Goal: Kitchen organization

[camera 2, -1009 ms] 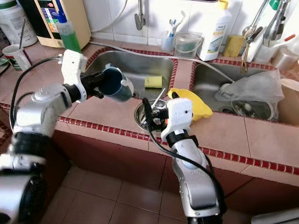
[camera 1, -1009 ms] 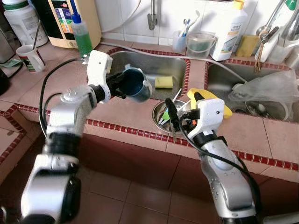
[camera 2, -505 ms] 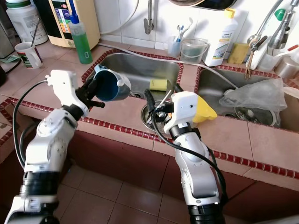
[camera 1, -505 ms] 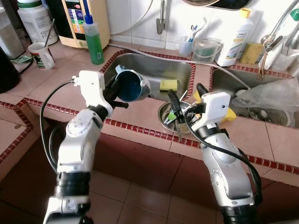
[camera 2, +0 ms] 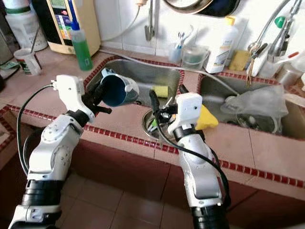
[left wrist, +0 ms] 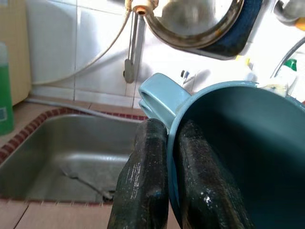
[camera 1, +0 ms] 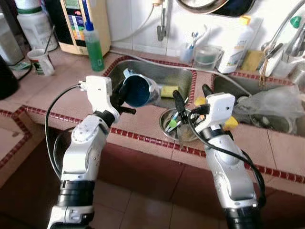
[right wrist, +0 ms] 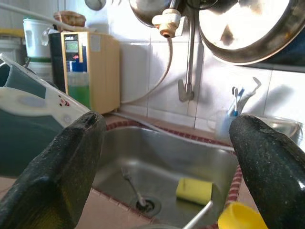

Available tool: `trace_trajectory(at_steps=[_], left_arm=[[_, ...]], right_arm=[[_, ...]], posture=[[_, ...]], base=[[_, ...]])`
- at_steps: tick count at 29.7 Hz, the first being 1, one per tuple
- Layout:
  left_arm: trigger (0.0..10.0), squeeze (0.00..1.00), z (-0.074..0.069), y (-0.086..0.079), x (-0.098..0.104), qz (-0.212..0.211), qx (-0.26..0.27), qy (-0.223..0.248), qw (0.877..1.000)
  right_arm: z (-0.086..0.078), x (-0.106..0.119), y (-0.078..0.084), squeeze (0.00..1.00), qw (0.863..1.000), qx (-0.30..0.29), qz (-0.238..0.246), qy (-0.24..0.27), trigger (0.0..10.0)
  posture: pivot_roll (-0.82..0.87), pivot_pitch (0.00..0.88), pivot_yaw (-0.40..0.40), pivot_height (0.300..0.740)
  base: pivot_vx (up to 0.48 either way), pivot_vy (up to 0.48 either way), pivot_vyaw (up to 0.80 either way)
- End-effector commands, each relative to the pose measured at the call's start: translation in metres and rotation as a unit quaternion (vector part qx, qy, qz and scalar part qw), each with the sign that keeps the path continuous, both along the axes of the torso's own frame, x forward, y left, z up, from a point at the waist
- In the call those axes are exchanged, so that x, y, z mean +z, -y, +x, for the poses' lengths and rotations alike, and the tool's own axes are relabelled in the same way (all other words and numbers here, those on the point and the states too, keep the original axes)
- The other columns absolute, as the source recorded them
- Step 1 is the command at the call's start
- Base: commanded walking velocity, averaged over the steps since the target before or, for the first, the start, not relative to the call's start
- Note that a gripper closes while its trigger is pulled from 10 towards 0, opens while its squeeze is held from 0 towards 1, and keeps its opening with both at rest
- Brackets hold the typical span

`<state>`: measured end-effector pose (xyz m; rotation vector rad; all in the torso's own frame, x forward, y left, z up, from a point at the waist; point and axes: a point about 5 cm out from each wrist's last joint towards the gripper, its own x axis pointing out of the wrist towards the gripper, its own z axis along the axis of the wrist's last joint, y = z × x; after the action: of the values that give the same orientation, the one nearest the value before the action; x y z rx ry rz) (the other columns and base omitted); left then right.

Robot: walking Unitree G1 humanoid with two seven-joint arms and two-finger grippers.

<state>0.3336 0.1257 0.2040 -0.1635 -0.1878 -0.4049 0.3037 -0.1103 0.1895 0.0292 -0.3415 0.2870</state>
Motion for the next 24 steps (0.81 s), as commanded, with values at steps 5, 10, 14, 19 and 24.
trace_trajectory(at_steps=[5,10,14,19,24], left_arm=[[10.0,0.00,0.0000,0.0023,0.0067,-0.003,-0.004,0.007,1.000],[10.0,0.00,-0.0001,0.0027,0.0067,-0.003,-0.007,0.004,1.000],[10.0,0.00,-0.0001,0.0036,0.0064,-0.004,-0.009,0.002,1.000],[10.0,0.00,-0.0002,0.0047,0.0066,-0.005,-0.010,0.002,1.000],[10.0,0.00,0.0000,0.0071,0.0070,-0.005,-0.012,0.002,1.000]], right_arm=[[0.0011,0.0007,-0.0006,0.00,1.000,0.002,0.000,0.002,10.0],[0.0007,0.0005,-0.0004,0.00,1.000,0.003,-0.001,0.003,10.0],[0.0000,-0.0002,-0.0002,0.00,1.000,0.003,-0.002,0.000,10.0],[-0.0004,-0.0007,0.0000,0.00,1.000,0.005,-0.003,-0.001,10.0],[-0.0005,-0.0007,0.0001,0.00,1.000,0.007,-0.005,-0.001,10.0]], posture=[[-0.01,0.018,-0.008,0.740],[-0.01,0.021,-0.010,0.740],[-0.01,0.025,-0.014,0.740],[-0.01,0.026,-0.016,0.740],[-0.01,0.021,-0.017,0.740]], base=[[0.339,0.000,0.00],[0.340,0.000,0.00],[0.341,0.000,0.00],[0.339,0.000,0.00],[0.340,0.000,0.00]])
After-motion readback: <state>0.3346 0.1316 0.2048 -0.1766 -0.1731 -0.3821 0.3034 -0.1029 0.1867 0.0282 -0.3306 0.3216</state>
